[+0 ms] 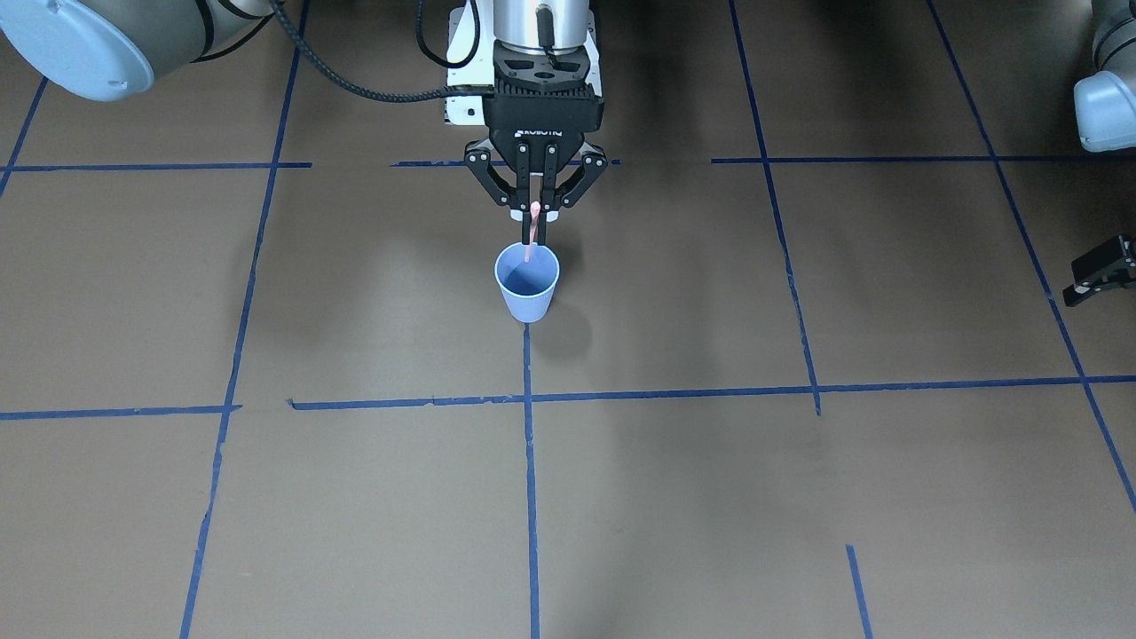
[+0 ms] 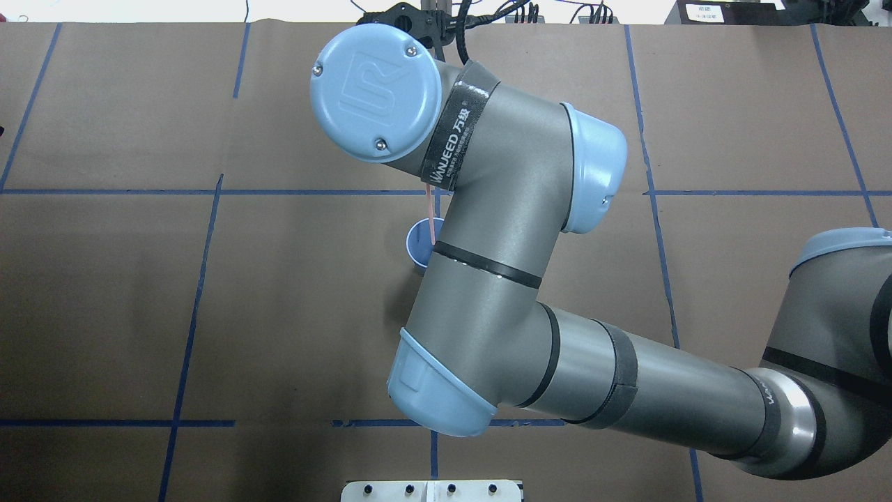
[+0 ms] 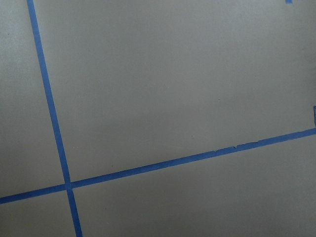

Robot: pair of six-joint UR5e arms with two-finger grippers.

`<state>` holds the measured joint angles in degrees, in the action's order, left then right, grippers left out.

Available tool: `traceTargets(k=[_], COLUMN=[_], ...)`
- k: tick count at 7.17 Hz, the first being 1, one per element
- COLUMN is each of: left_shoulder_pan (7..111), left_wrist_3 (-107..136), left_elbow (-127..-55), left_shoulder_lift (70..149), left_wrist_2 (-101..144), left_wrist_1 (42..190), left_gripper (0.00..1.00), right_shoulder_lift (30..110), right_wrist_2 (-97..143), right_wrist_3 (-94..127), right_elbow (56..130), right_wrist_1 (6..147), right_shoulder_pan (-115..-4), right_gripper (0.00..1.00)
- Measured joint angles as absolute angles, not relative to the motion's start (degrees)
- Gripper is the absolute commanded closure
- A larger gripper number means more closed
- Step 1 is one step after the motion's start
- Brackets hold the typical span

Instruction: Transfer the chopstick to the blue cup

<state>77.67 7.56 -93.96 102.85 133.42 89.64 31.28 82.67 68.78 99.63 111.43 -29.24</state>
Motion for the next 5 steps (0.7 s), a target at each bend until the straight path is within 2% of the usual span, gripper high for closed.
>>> traceTargets(k=[1,2,3,5], left_shoulder_pan=[77.64,77.62,77.61,77.61], left_wrist_3=[7.56,7.56,7.56,7.58], left_elbow=[-93.92,-93.86,-93.79,-93.71], left_shoulder_lift=[102.84,102.84,102.83,102.83], left_wrist_2=[133.42,133.42,133.42,133.42], left_wrist_1=[89.64,89.65,89.65,89.6], left_gripper=[0.0,0.0,0.0,0.0], right_shoulder_lift=[31.45,31.66,31.93,32.35], right_wrist_2=[82.61,82.57,82.45,81.85], right_wrist_3=[68.81,68.82,68.82,68.8], right_elbow=[98.99,98.54,98.33,98.44], right_wrist_1=[111.32,111.29,111.28,110.88], right_shoulder_pan=[-28.52,-27.99,-27.71,-27.57], right_gripper=[0.81,0.1,0.01,0.01])
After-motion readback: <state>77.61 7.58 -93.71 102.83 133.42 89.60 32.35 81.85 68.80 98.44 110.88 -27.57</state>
